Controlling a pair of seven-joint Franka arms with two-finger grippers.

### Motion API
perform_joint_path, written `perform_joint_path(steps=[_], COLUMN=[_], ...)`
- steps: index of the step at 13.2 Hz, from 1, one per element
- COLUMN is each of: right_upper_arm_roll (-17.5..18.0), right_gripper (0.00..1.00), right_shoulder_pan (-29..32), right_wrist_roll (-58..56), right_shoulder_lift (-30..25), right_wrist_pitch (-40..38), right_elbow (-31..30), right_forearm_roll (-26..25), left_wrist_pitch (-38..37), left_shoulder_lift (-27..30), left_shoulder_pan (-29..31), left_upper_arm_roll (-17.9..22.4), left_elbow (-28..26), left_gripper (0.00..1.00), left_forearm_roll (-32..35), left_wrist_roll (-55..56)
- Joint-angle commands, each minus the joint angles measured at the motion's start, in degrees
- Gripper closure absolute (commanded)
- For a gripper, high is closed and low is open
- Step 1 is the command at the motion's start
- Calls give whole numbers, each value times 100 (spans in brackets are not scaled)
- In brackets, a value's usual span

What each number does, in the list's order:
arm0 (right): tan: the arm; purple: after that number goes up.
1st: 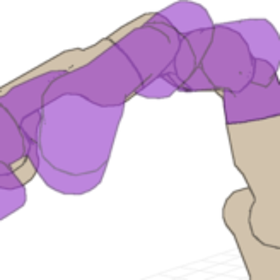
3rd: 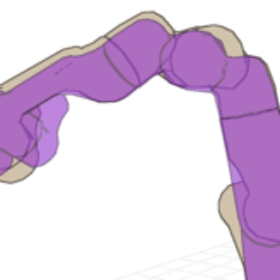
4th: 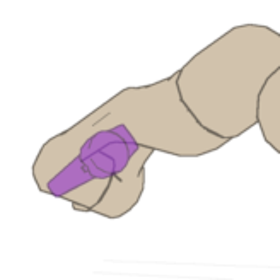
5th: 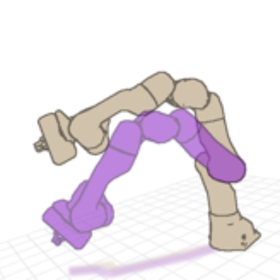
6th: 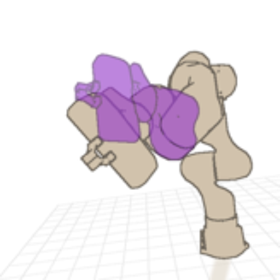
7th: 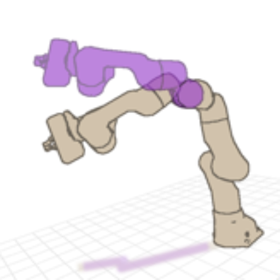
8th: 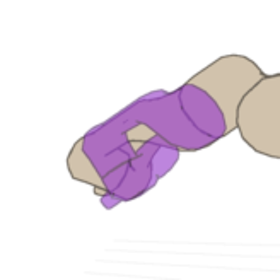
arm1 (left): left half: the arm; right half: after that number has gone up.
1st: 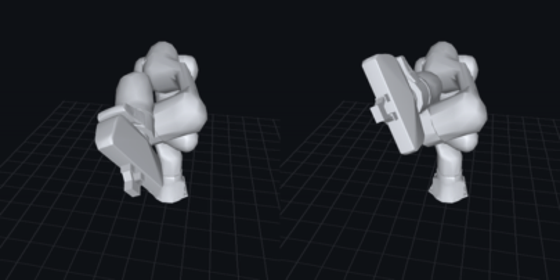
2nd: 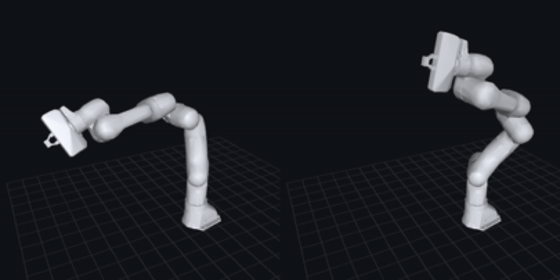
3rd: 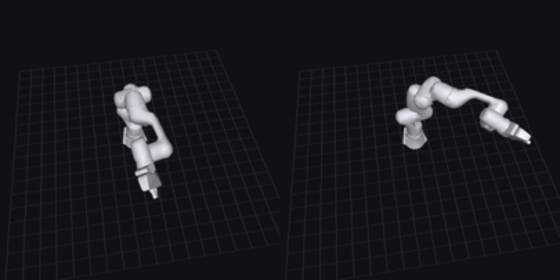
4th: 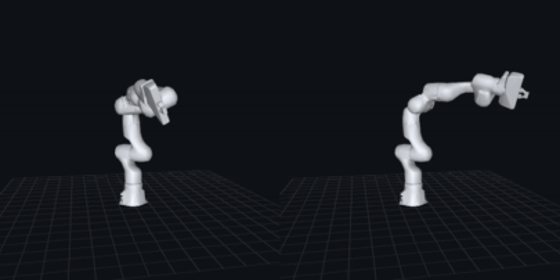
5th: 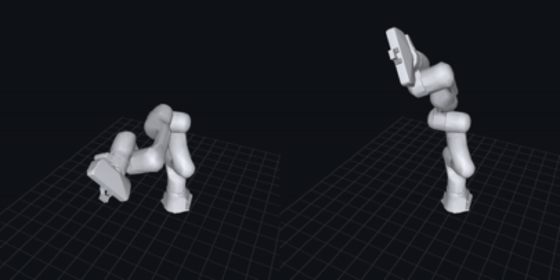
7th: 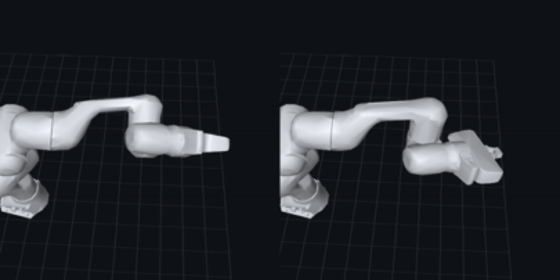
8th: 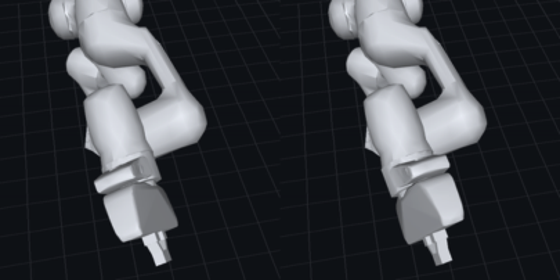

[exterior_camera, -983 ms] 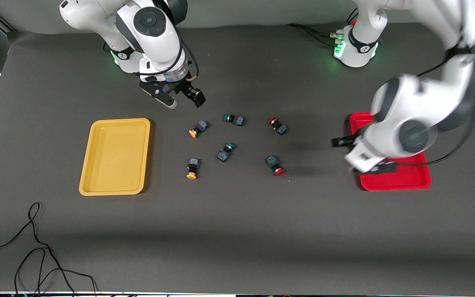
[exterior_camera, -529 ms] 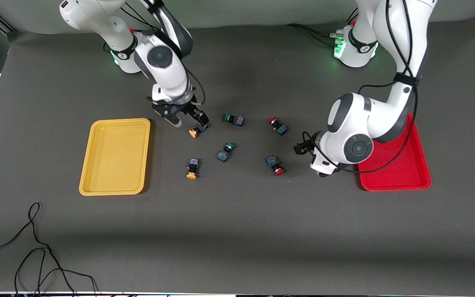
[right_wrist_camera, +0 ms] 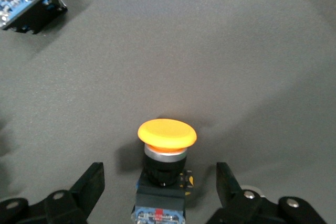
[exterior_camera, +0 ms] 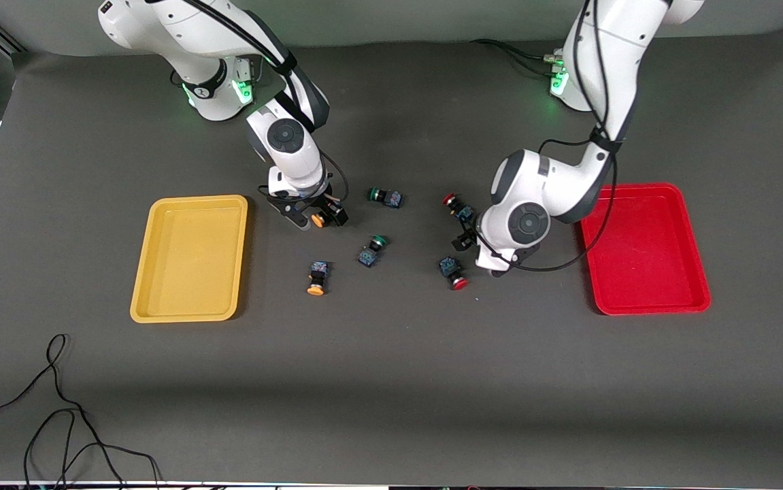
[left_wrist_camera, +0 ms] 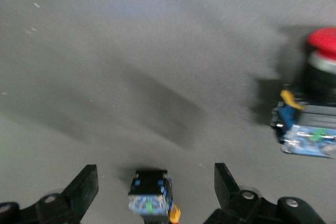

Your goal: Place red and yellow buttons in trays

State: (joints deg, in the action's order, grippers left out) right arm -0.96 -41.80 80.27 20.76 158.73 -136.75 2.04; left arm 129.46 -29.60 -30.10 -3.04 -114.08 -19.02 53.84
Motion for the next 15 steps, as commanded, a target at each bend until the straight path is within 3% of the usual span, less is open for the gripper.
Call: perform_joint_path(steps=[1,2,3,5,7,9,11,13,15], right_upper_arm_roll=[-18,-27,-27,-9,-9,-18,-79,-403,-1078], right_gripper=[67,80,86,90,90,90,90,90,90], right_shoulder_pan=[-82,-126,-153,-223,-258,-258,-206,-170,-162], right_wrist_roll=[156,155,155,138,85,59,-282,-965,-2377], right_shoulder_lift=[51,51,25,-89,-317,-686,-854,-1029,-1363], right_wrist_pitch=[70,71,45,-8,-462,-1540,-2920,-3933,-4340], right_elbow=[87,96,113,140,271,743,1577,2229,2337], right_forearm_roll=[-116,-116,-116,-116,-116,-108,-46,-11,199], left_wrist_pitch=[369,378,369,386,387,159,-986,-2463,-2934], left_shoulder_lift=[200,269,357,428,437,638,980,1271,1631], left_shoulder_pan=[-276,-303,-338,-338,-338,-286,20,686,1477], left_upper_arm_roll=[76,58,15,-82,-161,-144,22,67,67], left_elbow=[-413,-492,-545,-633,-624,-563,-179,393,387], left_gripper=[13,26,46,100,100,100,100,100,100], left_forearm_roll=[-94,-94,-94,-94,-120,-120,116,834,1364], left_wrist_roll=[109,118,118,127,276,198,-21,-783,-2028])
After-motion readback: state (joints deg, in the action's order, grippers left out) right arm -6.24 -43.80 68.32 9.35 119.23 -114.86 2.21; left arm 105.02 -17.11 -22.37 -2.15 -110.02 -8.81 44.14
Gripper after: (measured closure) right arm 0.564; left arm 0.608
